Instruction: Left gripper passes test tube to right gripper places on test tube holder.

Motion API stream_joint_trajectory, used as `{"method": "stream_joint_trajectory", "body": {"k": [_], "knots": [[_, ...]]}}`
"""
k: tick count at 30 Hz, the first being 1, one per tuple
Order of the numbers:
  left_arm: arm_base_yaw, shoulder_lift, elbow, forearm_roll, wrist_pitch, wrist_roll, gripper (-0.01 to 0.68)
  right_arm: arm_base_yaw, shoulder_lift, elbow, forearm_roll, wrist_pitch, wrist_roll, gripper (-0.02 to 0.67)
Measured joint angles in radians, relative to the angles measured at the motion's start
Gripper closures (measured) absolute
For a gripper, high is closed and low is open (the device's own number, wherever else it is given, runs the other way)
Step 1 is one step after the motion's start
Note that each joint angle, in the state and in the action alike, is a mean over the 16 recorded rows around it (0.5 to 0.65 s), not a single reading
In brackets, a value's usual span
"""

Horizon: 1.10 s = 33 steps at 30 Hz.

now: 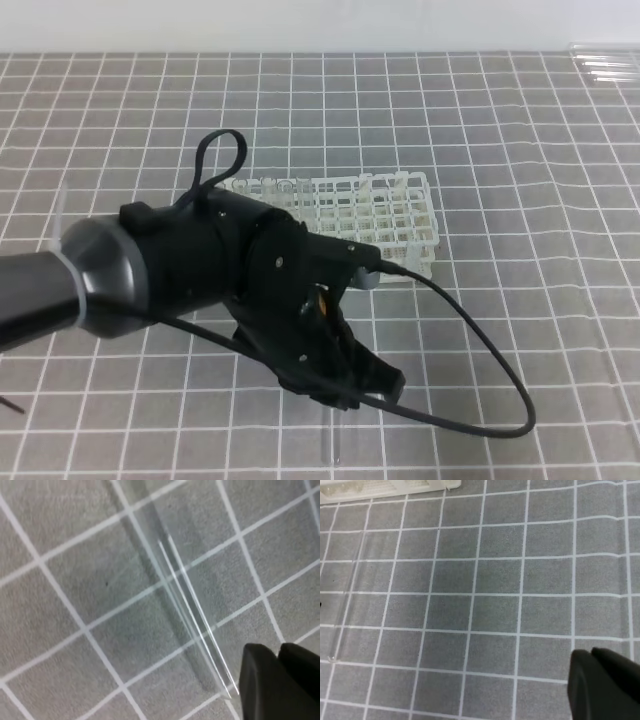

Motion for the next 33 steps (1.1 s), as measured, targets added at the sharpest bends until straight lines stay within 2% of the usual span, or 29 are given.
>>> {"method": "stream_joint_trajectory", "body": {"k": [10, 14, 26, 33], "knots": [[0.000, 0.019, -0.006, 0.012, -0.024, 0.014, 0.368, 0.000, 0.000, 0.000, 0.011, -0.002, -0.005, 0.662], [0.001, 0.020, -0.005, 0.050, -0.031, -0.028, 0.307, 0.000, 0.000, 0.000, 0.015, -0.004, -0.005, 0.662], [0.001, 0.017, -0.005, 0.183, -0.031, -0.185, 0.292, 0.000, 0.000, 0.000, 0.028, -0.014, -0.005, 0.662], [-0.016, 0.034, -0.005, 0.189, -0.016, -0.218, 0.293, 0.000, 0.000, 0.000, 0.033, -0.015, -0.005, 0.662]]}}
